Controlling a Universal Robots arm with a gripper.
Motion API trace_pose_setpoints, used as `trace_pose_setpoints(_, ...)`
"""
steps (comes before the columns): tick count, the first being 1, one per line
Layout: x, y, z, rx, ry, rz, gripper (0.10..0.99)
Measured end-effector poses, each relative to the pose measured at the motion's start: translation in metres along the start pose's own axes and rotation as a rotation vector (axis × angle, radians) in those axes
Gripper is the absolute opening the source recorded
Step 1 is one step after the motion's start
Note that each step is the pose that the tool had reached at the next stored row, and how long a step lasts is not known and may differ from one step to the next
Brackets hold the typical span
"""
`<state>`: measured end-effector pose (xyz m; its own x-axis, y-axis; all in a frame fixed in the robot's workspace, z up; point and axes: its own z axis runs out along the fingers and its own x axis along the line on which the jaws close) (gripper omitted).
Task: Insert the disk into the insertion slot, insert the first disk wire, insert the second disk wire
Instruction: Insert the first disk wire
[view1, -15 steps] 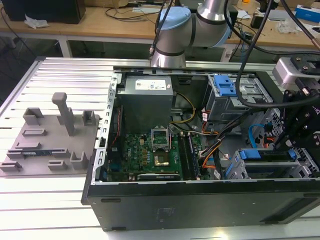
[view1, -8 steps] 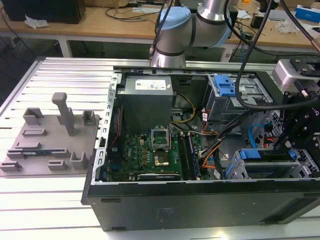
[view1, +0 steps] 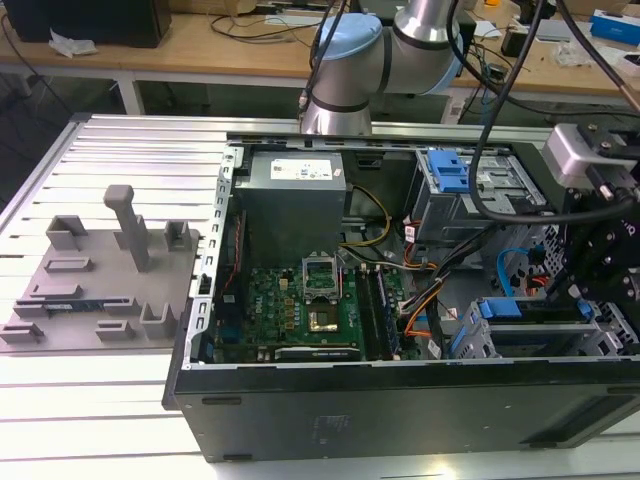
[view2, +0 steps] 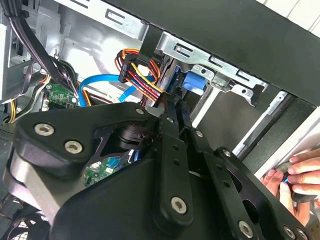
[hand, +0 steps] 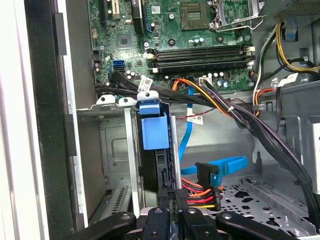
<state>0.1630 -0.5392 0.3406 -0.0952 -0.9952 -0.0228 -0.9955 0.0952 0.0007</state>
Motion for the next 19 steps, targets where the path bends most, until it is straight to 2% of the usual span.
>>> trace_pose_setpoints(4, 0.0005, 0.0, 0.0011, 0.0, -0.0001, 0.0, 0.176)
trace_pose_setpoints(5, 0.0005, 0.0, 0.0007, 0.0, -0.0003, 0.0, 0.235)
trace_pose_setpoints(6, 0.0003, 0.0, -0.0057, 0.0, -0.0001, 0.0, 0.302)
trace_pose_setpoints(12, -0.0002, 0.0, -0.0263, 0.0, 0.0, 0.0, 0.302)
trace_pose_setpoints(19, -0.0005, 0.0001, -0.0285, 0.0, -0.0001, 0.0, 0.302)
